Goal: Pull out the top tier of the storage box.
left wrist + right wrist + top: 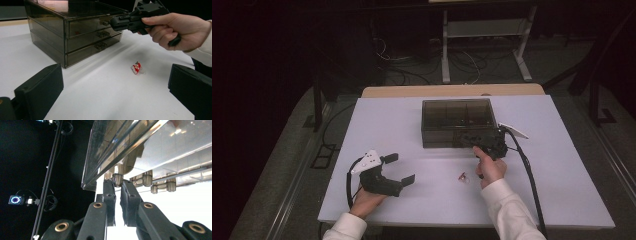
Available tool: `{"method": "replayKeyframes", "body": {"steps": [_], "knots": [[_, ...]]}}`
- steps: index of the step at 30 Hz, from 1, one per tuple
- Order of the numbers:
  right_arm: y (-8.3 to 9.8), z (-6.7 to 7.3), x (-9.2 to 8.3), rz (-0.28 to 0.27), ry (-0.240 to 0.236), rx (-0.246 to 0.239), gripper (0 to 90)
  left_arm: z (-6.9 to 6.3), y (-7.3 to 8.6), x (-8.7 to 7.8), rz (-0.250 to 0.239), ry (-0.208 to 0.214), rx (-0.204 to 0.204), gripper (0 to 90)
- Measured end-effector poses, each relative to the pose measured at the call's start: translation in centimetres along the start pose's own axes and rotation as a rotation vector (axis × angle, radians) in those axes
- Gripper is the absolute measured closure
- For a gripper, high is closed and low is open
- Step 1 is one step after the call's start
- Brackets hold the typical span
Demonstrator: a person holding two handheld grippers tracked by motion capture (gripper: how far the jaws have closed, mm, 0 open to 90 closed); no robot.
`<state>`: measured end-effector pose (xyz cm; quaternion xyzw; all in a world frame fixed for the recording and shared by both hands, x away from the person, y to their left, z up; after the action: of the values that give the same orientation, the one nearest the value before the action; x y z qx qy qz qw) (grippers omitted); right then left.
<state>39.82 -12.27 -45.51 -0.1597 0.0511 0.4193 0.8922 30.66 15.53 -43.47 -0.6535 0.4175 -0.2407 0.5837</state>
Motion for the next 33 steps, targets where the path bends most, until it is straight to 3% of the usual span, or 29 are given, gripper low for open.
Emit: {"method": "replayKeyframes", "body": {"steps": [23,33], "knots": [[0.69,0.12,-0.54,-0.002,0.002,-0.023,80.9,0.0,-0.02,-0.02,-0.002,-0.001,-0.001,0.0],[0.75,0.29,-1.05,-0.019,0.035,-0.089,71.8,0.0,-0.01,-0.02,-0.001,-0.001,0.0,0.0]]}}
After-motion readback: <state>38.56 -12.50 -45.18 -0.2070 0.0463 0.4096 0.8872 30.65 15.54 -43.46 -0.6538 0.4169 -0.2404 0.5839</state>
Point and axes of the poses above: each handheld gripper's, and its own axes: x roughly forward along the jaws, y roughly out of its underside, z roughly to its left, the point moved 6 cm from there along x, roughly forward along the jaws, and after that the axes turned 8 degrees about -z, right-handed, at the moved point
